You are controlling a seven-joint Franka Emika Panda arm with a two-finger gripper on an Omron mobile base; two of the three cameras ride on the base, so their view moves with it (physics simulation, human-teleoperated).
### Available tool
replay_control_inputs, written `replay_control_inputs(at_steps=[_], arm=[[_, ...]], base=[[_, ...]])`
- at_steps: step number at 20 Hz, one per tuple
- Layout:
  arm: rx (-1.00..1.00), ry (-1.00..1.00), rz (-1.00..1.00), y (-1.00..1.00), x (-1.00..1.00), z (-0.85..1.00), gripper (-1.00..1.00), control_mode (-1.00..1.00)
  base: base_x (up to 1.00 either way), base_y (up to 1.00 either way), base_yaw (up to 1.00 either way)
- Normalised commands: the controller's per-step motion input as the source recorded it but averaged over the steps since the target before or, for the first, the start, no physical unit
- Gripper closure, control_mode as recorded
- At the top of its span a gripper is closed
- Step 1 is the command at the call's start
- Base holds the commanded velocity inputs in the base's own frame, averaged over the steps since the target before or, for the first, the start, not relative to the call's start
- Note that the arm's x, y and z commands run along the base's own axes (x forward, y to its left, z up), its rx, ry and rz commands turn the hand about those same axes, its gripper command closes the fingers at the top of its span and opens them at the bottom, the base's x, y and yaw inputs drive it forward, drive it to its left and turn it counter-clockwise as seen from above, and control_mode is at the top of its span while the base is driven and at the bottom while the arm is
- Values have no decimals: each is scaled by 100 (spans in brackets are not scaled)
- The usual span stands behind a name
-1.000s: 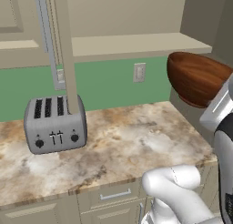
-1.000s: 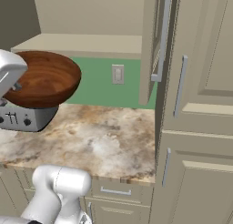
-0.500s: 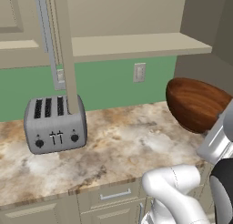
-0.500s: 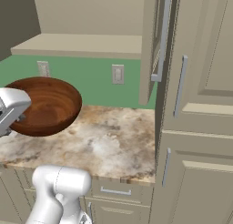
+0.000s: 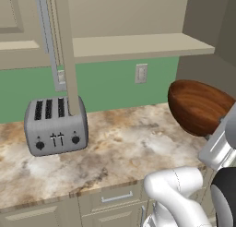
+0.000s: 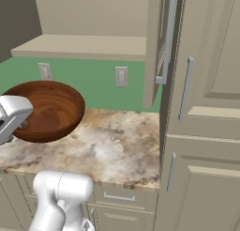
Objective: Move the bowls from the cabinet to the plates on the dining table.
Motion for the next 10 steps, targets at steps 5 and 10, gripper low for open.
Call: replay_control_inputs(at_steps=[5, 10], arm=[[0, 0, 0, 0, 0, 0, 100, -100], [0, 0, 0, 0, 0, 0, 100, -100]], base=[[0, 0, 0], [0, 0, 0]])
